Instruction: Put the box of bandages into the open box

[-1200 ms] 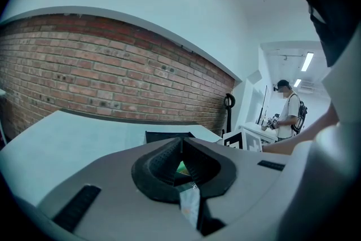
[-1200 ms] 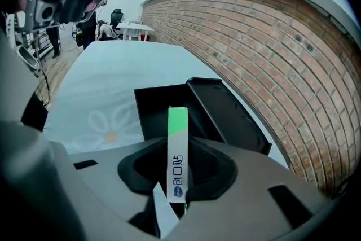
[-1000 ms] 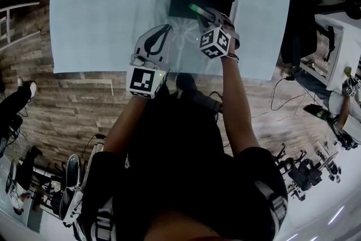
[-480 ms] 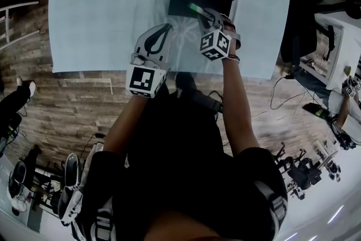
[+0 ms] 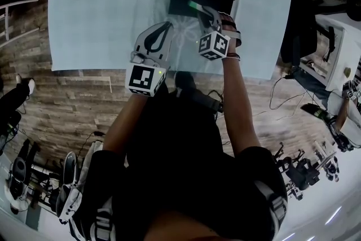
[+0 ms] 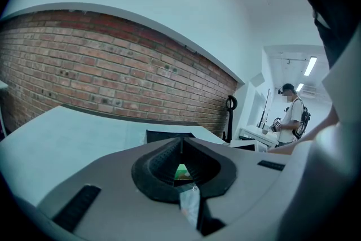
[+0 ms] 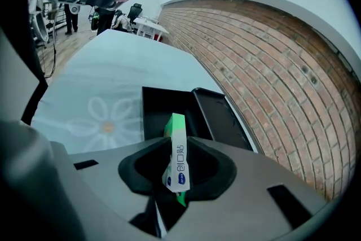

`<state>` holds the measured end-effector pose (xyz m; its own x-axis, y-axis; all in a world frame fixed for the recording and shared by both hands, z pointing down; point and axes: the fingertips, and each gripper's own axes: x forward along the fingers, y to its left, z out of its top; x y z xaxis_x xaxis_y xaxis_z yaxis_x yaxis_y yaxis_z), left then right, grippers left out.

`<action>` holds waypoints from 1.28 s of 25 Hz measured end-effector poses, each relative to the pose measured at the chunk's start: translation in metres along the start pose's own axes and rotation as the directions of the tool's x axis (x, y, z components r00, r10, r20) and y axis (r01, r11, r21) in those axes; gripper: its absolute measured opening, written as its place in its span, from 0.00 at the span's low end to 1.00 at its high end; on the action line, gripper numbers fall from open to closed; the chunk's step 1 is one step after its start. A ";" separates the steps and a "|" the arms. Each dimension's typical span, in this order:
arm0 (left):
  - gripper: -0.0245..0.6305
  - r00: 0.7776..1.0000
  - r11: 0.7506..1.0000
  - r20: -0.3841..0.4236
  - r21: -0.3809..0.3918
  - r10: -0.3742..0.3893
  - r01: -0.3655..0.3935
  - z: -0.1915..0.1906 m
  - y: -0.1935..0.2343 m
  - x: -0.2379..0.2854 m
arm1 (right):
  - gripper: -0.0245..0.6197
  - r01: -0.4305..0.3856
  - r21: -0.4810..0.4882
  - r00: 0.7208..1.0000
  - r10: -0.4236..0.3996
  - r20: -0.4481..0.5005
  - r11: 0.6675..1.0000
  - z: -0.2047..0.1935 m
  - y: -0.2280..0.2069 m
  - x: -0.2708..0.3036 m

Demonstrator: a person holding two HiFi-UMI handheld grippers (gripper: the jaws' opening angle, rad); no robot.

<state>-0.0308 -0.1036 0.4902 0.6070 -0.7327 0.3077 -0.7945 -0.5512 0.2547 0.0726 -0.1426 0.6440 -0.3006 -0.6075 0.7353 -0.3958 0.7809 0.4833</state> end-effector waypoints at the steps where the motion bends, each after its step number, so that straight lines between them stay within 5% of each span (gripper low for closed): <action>1: 0.10 1.000 1.000 0.000 0.000 0.001 -0.001 0.000 0.000 0.000 | 0.19 0.003 -0.005 1.000 -0.003 0.000 1.000 -0.001 -0.002 0.001; 27: 0.10 1.000 1.000 -0.011 -0.026 0.006 -0.006 -0.008 0.006 -0.004 | 0.19 0.094 -0.152 0.995 -0.095 0.004 0.984 -0.002 -0.033 0.023; 32: 0.10 1.000 0.999 -0.009 -0.032 -0.002 0.002 -0.010 0.003 -0.004 | 0.19 0.073 -0.113 0.997 -0.073 0.000 0.991 -0.004 -0.029 0.023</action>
<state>-0.0355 -0.0985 0.4988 0.6091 -0.7278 0.3151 -0.7922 -0.5398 0.2845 0.0808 -0.1783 0.6487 -0.2706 -0.6628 0.6981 -0.3155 0.7462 0.5862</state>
